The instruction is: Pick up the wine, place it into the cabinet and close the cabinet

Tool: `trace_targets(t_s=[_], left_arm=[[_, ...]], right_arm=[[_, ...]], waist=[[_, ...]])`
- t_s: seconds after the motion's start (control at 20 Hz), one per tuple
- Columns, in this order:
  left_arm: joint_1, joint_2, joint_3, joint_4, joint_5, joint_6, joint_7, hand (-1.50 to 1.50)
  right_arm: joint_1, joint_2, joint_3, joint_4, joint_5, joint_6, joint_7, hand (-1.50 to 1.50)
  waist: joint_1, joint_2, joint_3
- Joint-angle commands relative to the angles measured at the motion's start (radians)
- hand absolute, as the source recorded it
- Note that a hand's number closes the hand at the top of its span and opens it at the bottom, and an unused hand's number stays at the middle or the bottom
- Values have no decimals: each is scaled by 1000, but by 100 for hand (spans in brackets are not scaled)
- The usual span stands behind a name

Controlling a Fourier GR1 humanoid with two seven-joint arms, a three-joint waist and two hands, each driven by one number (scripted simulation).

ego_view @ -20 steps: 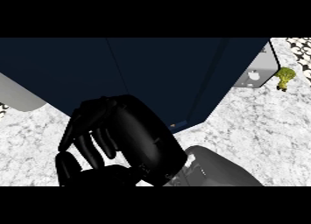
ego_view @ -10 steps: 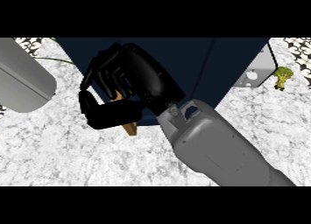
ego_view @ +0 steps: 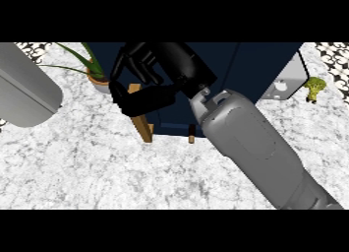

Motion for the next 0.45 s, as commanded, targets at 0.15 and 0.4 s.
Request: trace_targets(t_s=[0.15,0.4], left_arm=[[-76,-47,-65,57,-63,27,-12,-150],[-152,-64,-107,53,-73,94,37,-150]], right_arm=[[-45,-103,-132,180,36,-27,-71,150],[-55,-131,-150,204,12,23,-121,150]], waist=[[-12,31,12],[-21,32,13]])
